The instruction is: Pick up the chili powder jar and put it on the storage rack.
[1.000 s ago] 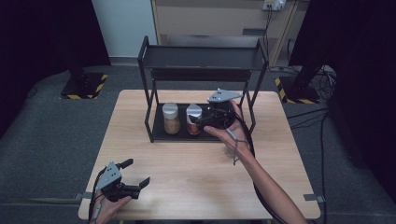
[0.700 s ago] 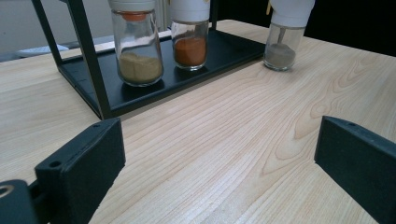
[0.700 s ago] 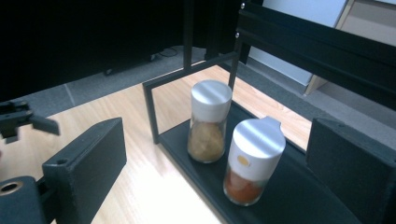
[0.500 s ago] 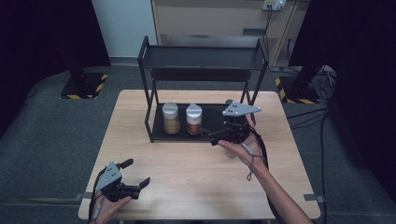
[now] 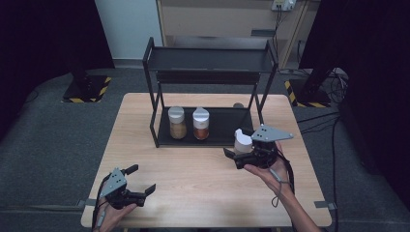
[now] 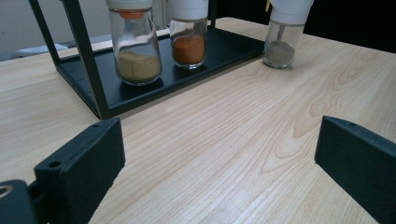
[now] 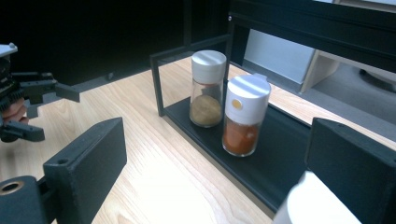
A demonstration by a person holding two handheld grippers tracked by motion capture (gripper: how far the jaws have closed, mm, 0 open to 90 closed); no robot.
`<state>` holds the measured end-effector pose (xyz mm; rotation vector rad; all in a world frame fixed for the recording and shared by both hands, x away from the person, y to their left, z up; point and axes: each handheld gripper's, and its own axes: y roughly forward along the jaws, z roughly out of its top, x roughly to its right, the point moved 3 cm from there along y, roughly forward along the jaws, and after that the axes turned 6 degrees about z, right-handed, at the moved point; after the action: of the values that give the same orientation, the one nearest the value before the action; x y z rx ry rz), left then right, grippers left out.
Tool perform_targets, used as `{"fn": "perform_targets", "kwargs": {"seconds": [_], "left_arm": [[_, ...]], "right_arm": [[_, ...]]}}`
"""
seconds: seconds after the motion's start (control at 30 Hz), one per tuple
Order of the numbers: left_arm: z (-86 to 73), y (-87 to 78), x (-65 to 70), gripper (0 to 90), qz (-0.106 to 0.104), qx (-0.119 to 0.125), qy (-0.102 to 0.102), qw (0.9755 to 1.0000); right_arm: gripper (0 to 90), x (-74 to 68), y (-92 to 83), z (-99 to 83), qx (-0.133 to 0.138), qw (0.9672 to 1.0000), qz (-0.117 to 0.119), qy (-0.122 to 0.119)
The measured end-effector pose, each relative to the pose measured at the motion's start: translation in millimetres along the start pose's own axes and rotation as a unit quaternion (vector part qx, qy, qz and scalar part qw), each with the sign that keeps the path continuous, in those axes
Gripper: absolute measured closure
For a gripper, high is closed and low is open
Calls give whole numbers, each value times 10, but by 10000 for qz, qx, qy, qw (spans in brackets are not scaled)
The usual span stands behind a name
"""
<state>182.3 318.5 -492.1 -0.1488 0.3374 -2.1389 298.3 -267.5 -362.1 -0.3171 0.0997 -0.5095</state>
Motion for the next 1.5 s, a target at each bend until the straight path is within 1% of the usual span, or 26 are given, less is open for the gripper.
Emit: {"fn": "perform_targets", "kwargs": {"seconds": [0.1,0.27,0.33,0.4,0.57,0.63,0.73,0.77,0.8,0.97,1.13,1.3,1.43,1.5], "left_arm": [[-2,-3,-2,6,3,5,-9,10000],[-1,0,0,6,1,0,-1,10000],[0,2,1,6,0,-4,0,10000],[1,3,2,6,-3,-13,8,10000],[-1,2,0,6,0,-10,-2,10000],[-1,4,1,6,1,-13,1,10000],[1,10,3,6,-5,-26,11,10000],[1,10,3,6,-5,-26,11,10000],[0,10,3,6,-5,-24,13,10000],[-2,8,2,6,-8,-15,12,10000],[-3,8,3,6,1,-14,8,10000],[-6,7,-1,6,-10,-2,1,10000],[-6,6,-3,6,-28,3,12,10000],[-7,5,-3,6,-24,10,9,10000]], "right_arm": [[60,-46,-67,-85,-4,10000,-72,-15],[60,-89,-181,-278,9,9999,-93,111],[59,-96,-212,-327,-10,9998,-102,148],[59,-115,-246,-374,-60,9997,-172,138],[59,-126,-344,-523,-133,9993,-250,256],[59,-134,-387,-576,-170,9990,-317,275],[59,-140,-461,-654,-178,9985,-415,308],[59,-140,-461,-654,-178,9985,-415,308],[59,-144,-499,-696,-186,9981,-476,334],[60,-174,-555,-810,-180,9971,-649,357],[59,-177,-588,-948,-167,9954,-805,482],[59,-201,-618,-1074,-144,9943,-898,556],[59,-203,-652,-1130,-147,9937,-927,610],[59,-205,-669,-1150,-136,9938,-936,592]]}}
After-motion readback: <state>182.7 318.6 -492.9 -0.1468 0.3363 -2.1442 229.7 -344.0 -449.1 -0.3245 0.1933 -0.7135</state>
